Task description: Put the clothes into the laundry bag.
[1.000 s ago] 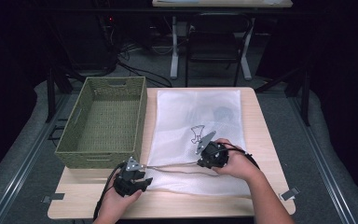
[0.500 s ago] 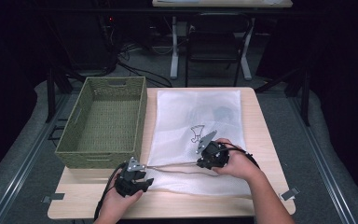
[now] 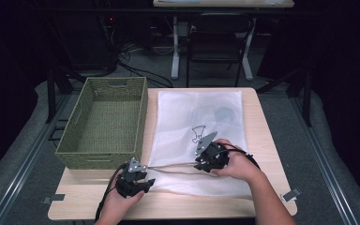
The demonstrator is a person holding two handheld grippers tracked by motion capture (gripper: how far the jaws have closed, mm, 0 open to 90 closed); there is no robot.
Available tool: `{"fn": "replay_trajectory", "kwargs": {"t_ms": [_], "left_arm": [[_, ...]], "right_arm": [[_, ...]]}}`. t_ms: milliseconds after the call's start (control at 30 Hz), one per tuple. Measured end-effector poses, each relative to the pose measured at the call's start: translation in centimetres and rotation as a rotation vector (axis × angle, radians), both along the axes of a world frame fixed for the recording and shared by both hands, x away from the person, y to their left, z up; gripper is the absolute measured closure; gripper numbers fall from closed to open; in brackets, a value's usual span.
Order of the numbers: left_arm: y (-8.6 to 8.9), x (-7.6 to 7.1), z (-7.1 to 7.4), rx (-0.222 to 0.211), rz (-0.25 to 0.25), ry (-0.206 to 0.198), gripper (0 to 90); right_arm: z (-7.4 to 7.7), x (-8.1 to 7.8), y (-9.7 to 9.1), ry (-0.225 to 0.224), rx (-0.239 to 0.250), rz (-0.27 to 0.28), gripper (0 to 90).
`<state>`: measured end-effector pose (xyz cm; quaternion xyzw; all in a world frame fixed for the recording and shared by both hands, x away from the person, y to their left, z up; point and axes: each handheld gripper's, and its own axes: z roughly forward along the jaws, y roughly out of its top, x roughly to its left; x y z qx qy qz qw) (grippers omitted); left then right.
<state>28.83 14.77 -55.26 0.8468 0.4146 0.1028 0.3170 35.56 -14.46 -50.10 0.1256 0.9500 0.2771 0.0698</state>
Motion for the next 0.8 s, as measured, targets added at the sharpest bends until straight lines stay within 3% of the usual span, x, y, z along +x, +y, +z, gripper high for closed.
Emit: {"fn": "replay_trajectory", "kwargs": {"t_ms": [133, 267, 533, 800], "left_arm": [[0.0, 0.0, 0.0, -0.003, -0.001, 0.001, 56.1], [0.1, 0.0, 0.0, -0.012, 0.012, 0.000, 55.8], [0.3, 0.1, 0.2, -0.013, 0.014, -0.003, 54.8], [0.6, 0.2, 0.3, -0.025, 0.030, -0.014, 54.0]], "right_arm": [[0.3, -0.4, 0.5, -0.009, 0.013, 0.021, 57.2], [0.6, -0.8, 1.0, -0.026, 0.021, 0.044, 52.1], [1.1, -1.4, 1.9, -0.058, 0.034, 0.061, 50.2], [1.3, -1.8, 3.1, -0.049, 0.059, 0.013, 51.6]]}}
